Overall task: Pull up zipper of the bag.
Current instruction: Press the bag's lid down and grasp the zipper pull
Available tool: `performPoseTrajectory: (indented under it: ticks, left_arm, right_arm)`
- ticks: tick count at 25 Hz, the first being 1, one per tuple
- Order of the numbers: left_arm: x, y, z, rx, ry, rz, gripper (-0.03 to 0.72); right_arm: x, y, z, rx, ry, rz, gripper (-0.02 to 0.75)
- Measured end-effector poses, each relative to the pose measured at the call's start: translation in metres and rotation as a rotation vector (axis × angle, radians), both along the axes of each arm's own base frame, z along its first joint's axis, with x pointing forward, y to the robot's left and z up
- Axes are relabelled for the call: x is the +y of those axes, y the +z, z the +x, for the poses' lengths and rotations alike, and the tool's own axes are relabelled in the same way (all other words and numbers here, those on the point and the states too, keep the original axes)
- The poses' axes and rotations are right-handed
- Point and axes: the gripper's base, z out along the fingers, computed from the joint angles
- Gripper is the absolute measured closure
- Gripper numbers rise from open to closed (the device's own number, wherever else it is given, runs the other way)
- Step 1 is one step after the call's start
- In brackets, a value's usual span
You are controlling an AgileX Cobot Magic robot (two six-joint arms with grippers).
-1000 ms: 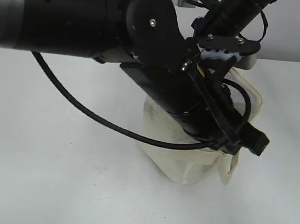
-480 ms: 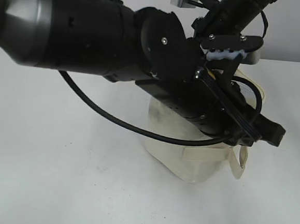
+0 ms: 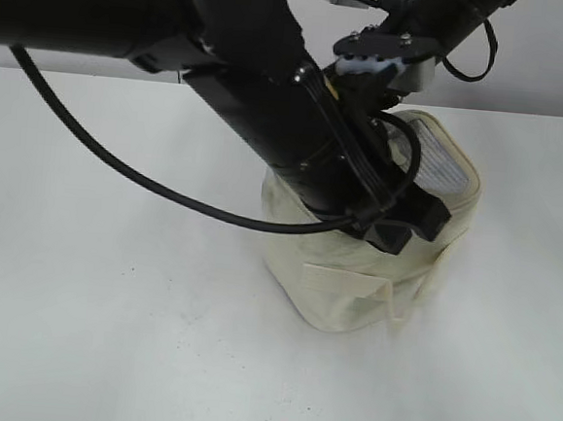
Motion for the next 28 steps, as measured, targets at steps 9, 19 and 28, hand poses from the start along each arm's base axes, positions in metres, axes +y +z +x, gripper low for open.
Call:
performPoseTrajectory:
  ticks: [9, 19, 28]
  left_arm:
    - [0.034, 0.0, 0.023, 0.015, 0.05, 0.14, 0.691]
    - [0.03, 0.005, 0.018, 0.02, 0.181, 0.154, 0.691]
    - [-0.011, -0.006, -0.009, 0.007, 0.14, 0.036, 0.691]
  right_arm:
    - [-0.003, 0.007, 0.012, -0.016, -0.156, 0.008, 0.73]
    - [-0.009, 0.007, 0.014, 0.001, -0.201, -0.022, 0.731]
    - [-0.009, 0.007, 0.012, 0.02, -0.19, -0.027, 0.731]
